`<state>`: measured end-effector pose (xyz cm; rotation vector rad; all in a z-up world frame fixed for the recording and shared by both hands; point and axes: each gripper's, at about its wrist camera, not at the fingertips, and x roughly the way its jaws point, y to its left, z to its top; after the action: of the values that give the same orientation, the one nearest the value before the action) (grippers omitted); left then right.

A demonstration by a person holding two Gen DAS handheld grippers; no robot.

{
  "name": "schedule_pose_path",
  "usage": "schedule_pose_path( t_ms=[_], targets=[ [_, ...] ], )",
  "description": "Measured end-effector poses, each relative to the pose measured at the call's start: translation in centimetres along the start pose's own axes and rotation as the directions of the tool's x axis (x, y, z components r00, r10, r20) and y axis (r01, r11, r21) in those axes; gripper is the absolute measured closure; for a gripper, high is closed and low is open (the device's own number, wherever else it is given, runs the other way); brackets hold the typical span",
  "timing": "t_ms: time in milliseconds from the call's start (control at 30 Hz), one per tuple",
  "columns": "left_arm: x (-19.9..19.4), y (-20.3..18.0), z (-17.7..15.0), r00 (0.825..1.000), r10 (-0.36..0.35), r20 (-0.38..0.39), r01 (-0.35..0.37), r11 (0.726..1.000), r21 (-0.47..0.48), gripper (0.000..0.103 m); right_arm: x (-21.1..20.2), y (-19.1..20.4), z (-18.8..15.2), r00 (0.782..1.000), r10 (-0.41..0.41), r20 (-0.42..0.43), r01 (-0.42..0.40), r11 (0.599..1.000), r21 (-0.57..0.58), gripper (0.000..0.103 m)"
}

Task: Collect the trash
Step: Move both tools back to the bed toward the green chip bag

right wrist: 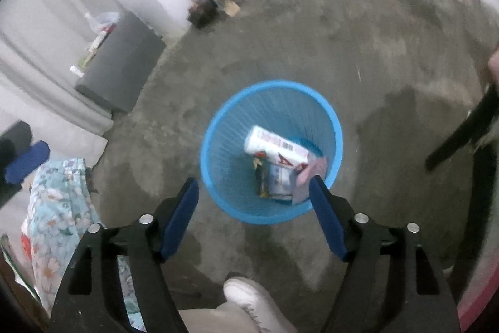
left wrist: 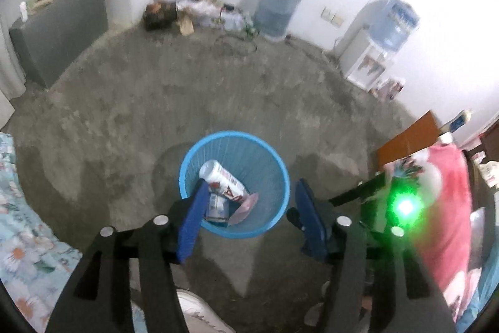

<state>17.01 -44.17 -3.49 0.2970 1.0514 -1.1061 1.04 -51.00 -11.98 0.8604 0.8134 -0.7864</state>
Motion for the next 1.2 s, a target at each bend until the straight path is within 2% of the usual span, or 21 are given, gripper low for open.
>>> schedule_pose_path(
  t_ms=[200,367,467,567,667,767,833,867,933,967,1067,1133,1200],
  targets=[
    [-9.6,1.4,-2.5,0.990,0.027,0.136,-0.024,1.000,-0.019,0.034,-5.5,6.5,-1.0,0.992,-0.002,0.124,0.025,0.983,-0.180,0.009],
    [-16.7,3.6,-6.2,0.974,0.090,0.209,-0.082,0.996,-0.047,0.024,-9.8,11.4,-3.2,0.976,0.000,0.217,0.071,0.945,-0.320,0.008],
    [-20.7,5.2,-9.1,0.957,0.146,0.252,-0.128,0.988,-0.084,0.022,-11.6,14.1,-4.7,0.966,-0.016,0.258,0.120,0.912,-0.393,0.008],
    [-24.4,7.1,-12.1,0.937,0.188,0.293,-0.149,0.978,-0.148,0.020,-13.3,16.9,-6.7,0.948,-0.018,0.317,0.176,0.859,-0.480,0.008],
    [-27.9,9.1,-15.1,0.910,0.246,0.335,-0.176,0.958,-0.225,0.020,-14.7,19.2,-8.9,0.932,0.020,0.363,0.203,0.799,-0.566,0.008],
    [-31.1,10.6,-18.1,0.874,0.314,0.369,-0.212,0.933,-0.292,0.019,-15.5,20.5,-10.3,0.930,0.065,0.361,0.191,0.754,-0.628,0.008],
    [-33.4,11.8,-20.4,0.844,0.368,0.391,-0.238,0.909,-0.342,0.019,-16.1,21.5,-11.1,0.937,0.109,0.331,0.149,0.734,-0.663,0.008],
    [-34.1,12.3,-21.3,0.834,0.384,0.396,-0.243,0.901,-0.360,0.018,-16.4,21.8,-11.4,0.940,0.140,0.310,0.114,0.729,-0.675,0.008],
    [-36.0,13.6,-23.5,0.807,0.430,0.404,-0.259,0.873,-0.413,0.018,-17.4,21.9,-11.9,0.937,0.255,0.238,-0.018,0.717,-0.697,0.008],
    [-37.2,14.4,-24.7,0.791,0.458,0.406,-0.268,0.855,-0.443,0.018,-17.7,21.9,-12.2,0.933,0.286,0.218,-0.056,0.715,-0.697,0.008],
    [-39.4,16.0,-27.3,0.751,0.525,0.401,-0.301,0.812,-0.501,0.017,-18.7,22.2,-12.7,0.902,0.406,0.146,-0.211,0.710,-0.672,0.008],
    [-41.0,17.0,-29.4,0.714,0.576,0.398,-0.327,0.777,-0.538,0.017,-18.8,22.8,-12.7,0.877,0.472,0.090,-0.314,0.706,-0.635,0.008],
    [-42.2,18.0,-31.1,0.686,0.614,0.390,-0.342,0.746,-0.571,0.016,-18.4,23.9,-12.6,0.847,0.532,-0.008,-0.434,0.682,-0.588,0.008]
  ],
)
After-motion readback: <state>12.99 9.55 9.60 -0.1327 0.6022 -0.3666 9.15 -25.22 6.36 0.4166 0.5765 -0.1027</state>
